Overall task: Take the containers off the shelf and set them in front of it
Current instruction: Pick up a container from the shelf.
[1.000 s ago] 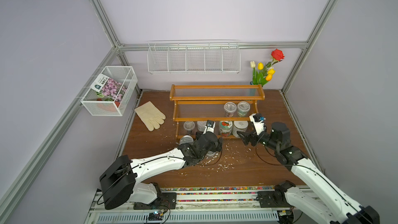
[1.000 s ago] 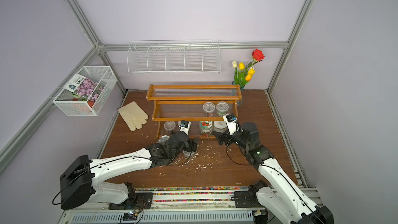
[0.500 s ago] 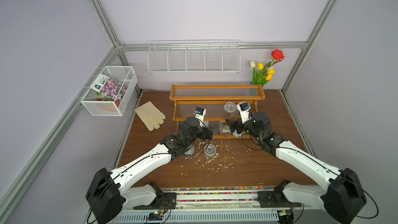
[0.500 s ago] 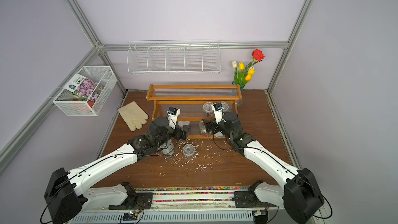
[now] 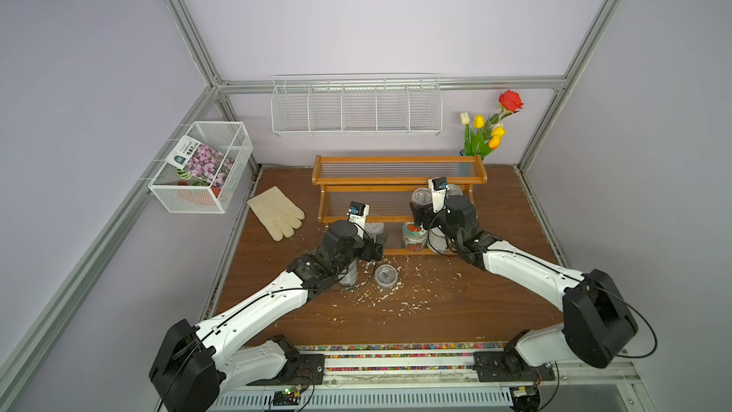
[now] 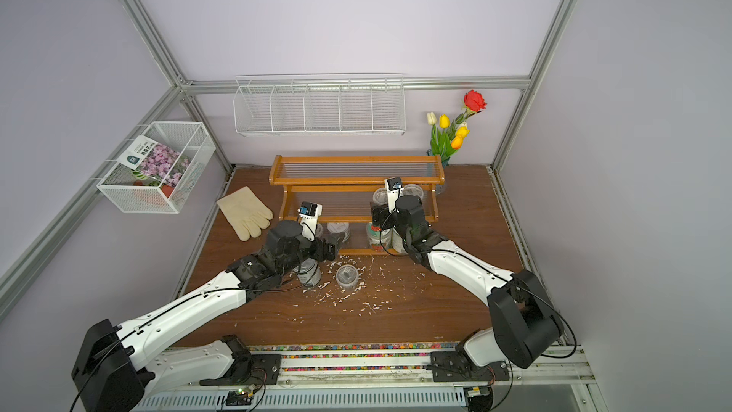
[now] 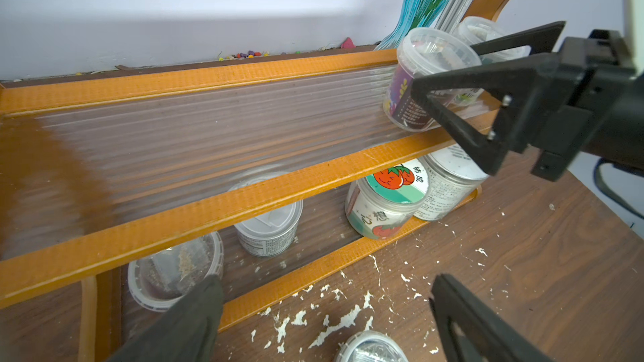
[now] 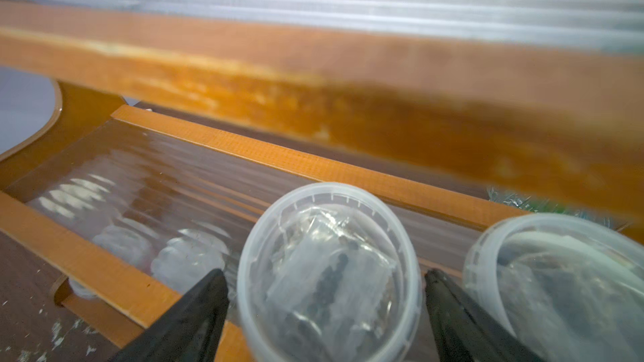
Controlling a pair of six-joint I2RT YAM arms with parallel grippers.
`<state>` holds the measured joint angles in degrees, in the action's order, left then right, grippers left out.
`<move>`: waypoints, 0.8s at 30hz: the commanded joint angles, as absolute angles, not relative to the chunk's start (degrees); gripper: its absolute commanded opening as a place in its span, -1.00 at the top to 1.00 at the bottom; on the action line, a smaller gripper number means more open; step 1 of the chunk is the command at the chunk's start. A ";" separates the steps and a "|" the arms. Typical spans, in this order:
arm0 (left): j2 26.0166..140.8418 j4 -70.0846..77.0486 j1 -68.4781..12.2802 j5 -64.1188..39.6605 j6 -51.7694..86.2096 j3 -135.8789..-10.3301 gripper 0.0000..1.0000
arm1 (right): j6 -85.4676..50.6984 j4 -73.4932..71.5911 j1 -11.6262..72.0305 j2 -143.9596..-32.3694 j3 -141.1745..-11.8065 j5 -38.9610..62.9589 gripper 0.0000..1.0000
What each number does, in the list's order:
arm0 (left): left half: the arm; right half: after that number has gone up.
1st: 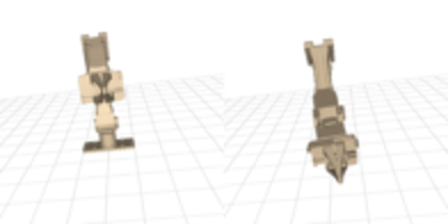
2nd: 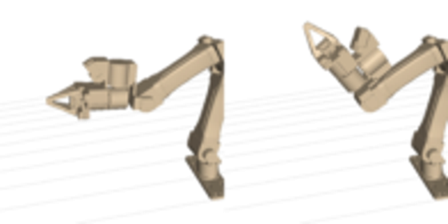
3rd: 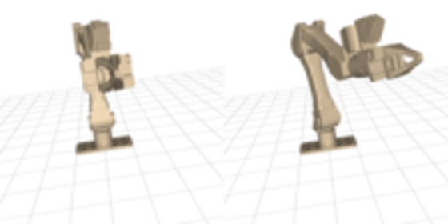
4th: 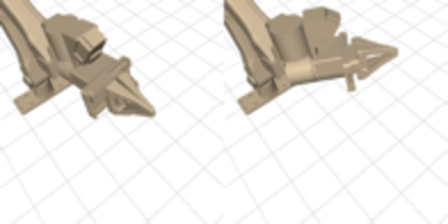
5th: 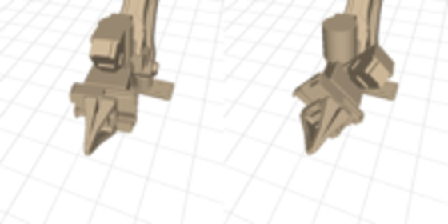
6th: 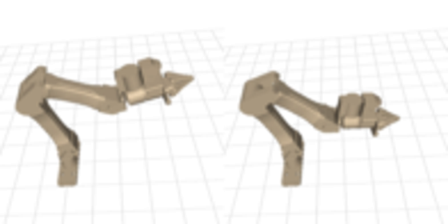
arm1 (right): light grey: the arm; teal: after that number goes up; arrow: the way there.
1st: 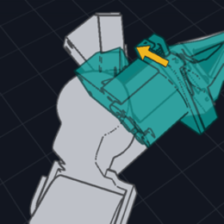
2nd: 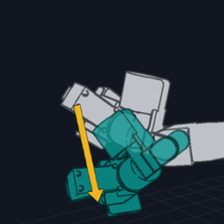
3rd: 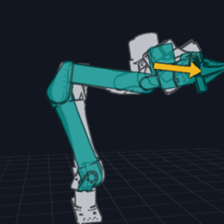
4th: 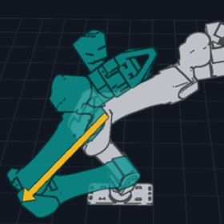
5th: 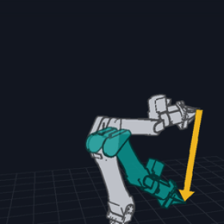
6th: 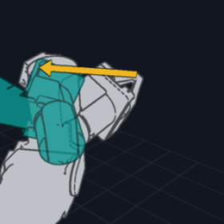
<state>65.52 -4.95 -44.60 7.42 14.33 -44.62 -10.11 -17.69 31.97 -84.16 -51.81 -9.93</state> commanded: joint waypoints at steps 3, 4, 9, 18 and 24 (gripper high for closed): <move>63.90 -3.86 -44.03 6.29 15.07 -42.99 -0.94 | -10.68 -20.85 32.35 -86.60 -54.65 -14.71 -0.79; 63.62 -3.87 -43.95 6.24 15.09 -42.74 -0.94 | -10.40 -21.06 32.34 -87.06 -55.07 -14.77 -0.77; 61.94 -4.58 -43.77 6.42 15.19 -41.79 -0.94 | -9.03 -21.09 32.34 -89.18 -56.47 -14.75 -0.58; 60.63 -3.35 -43.35 5.08 16.44 -40.29 -0.94 | -5.75 -20.19 32.95 -85.94 -54.89 -11.50 -0.15; 61.26 -2.37 -42.56 3.40 16.25 -40.75 -0.94 | -5.89 -17.06 33.05 -79.44 -51.55 -6.98 -0.10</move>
